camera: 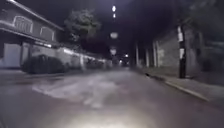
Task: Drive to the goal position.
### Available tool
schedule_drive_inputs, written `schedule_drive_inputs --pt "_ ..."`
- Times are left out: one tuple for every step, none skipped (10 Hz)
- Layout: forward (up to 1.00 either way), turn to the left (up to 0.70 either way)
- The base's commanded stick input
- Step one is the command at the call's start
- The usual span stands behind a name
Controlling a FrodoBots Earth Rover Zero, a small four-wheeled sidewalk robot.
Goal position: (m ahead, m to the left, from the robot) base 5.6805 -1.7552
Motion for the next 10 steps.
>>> schedule_drive_inputs --pt "0.50 -0.50" --pt "0.50 -0.50" --pt "0.50 -0.50" --pt "0.50 -0.50" --pt "0.50 -0.50" --pt "0.50 -0.50" --pt "0.50 -0.50" --pt "0.50 -0.50" --pt "0.50 -0.40" --pt "0.50 -0.16"
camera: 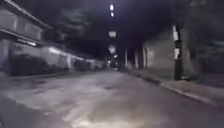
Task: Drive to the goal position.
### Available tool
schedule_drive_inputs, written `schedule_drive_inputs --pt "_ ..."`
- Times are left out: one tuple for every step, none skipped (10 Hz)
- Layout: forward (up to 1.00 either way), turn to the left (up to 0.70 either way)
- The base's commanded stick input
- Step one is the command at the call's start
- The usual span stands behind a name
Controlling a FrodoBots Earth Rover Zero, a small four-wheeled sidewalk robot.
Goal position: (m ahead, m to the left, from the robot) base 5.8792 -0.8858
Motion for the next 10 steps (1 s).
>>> schedule_drive_inputs --pt "0.50 0.00" --pt "0.50 0.00" --pt "0.50 0.00" --pt "0.50 0.00" --pt "0.50 0.00" --pt "0.50 0.00" --pt "0.50 0.00" --pt "0.50 0.00" --pt "0.50 0.00" --pt "0.50 0.00"
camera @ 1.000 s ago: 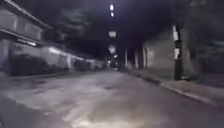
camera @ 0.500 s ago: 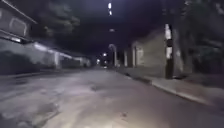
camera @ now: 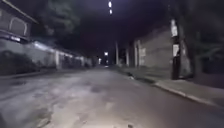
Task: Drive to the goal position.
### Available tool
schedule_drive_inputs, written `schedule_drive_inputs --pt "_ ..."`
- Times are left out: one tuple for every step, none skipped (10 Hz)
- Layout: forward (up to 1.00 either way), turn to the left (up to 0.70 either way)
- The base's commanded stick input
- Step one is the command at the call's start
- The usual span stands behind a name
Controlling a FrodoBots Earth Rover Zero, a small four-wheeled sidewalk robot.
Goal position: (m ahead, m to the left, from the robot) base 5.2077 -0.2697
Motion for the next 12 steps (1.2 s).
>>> schedule_drive_inputs --pt "0.50 0.00" --pt "0.50 0.00" --pt "0.50 0.00" --pt "0.50 0.00" --pt "0.50 0.00" --pt "0.50 0.00" --pt "0.50 0.00" --pt "0.50 0.00" --pt "0.50 0.00" --pt "0.50 0.00" --pt "0.50 0.00" --pt "0.50 0.00"
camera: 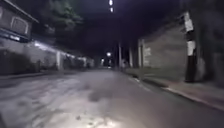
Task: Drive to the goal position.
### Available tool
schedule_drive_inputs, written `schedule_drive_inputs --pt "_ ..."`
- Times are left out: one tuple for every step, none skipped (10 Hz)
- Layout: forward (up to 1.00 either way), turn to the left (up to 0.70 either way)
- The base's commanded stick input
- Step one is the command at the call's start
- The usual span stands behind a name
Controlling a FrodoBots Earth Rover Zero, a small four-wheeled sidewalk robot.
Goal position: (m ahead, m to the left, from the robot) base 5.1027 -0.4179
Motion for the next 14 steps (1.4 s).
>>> schedule_drive_inputs --pt "0.50 0.00" --pt "0.50 0.00" --pt "0.50 0.00" --pt "0.50 0.00" --pt "0.50 0.00" --pt "0.50 0.00" --pt "0.50 0.00" --pt "0.50 0.00" --pt "0.50 0.00" --pt "0.50 0.00" --pt "0.50 0.00" --pt "0.50 0.00" --pt "0.50 0.00" --pt "0.50 0.00"
